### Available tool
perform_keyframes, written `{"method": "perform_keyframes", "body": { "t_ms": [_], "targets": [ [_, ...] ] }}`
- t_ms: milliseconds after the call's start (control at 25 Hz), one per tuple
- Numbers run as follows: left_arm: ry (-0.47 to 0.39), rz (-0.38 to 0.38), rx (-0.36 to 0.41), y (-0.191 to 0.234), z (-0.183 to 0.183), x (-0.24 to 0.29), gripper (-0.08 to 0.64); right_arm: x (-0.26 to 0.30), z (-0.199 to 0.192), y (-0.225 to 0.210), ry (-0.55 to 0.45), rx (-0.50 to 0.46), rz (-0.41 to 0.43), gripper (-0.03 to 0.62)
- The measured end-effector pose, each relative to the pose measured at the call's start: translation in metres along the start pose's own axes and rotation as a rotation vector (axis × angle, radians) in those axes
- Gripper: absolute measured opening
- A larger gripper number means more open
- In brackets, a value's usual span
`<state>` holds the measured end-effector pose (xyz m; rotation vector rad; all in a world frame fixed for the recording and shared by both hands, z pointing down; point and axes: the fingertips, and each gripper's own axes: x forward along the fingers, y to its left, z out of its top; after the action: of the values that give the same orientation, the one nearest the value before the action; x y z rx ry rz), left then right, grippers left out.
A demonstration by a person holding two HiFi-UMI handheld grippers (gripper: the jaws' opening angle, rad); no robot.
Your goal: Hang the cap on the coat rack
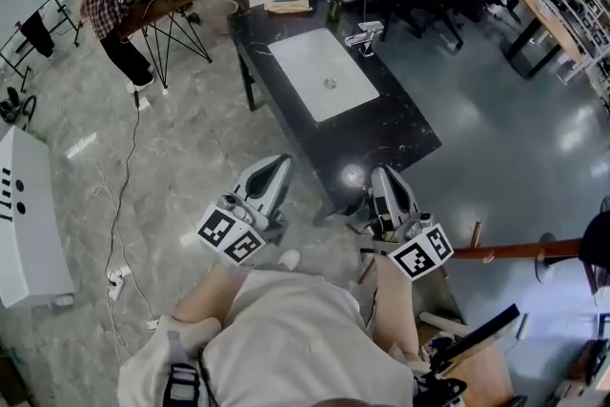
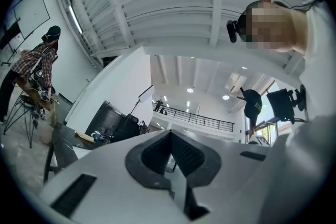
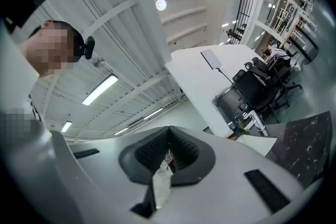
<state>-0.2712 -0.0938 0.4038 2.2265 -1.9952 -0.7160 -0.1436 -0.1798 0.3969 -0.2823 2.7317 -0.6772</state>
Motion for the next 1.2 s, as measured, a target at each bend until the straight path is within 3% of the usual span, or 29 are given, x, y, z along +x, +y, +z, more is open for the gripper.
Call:
{"method": "perform_keyframes", "body": {
  "t_ms": [440, 1200],
  "targets": [
    [-0.015, 0.058, -0.011, 0.014, 0.013, -0.021, 0.008, 0.026, -0.028, 0.026, 0.071, 0.034, 0.082, 0.024],
    [0.02, 0.068, -0.051, 0.008, -0.013, -0.017, 0.008, 0.012, -0.044, 0.009, 0.113, 0.064, 0.059, 0.023]
  ]
}}
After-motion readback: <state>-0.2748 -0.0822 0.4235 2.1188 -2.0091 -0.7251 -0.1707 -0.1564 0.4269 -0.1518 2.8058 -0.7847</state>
